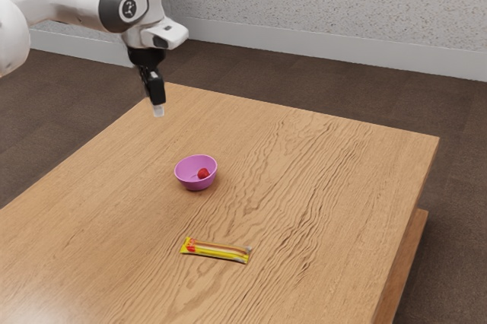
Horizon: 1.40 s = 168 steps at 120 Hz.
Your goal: Take strawberry from the bowl
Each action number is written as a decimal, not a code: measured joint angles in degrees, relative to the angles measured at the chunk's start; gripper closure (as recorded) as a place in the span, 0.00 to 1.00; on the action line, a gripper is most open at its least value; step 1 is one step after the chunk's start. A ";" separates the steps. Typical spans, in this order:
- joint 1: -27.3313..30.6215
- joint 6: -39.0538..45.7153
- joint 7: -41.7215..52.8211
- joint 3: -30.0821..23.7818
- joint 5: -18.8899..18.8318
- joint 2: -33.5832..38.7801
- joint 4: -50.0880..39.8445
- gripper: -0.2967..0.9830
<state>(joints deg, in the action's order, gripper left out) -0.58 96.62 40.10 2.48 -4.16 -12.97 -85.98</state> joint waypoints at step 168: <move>3.21 25.80 56.89 -2.30 0.55 -23.94 2.13 0.61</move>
<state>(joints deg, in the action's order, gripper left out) 2.63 122.42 96.99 0.17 -3.61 -36.91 -83.86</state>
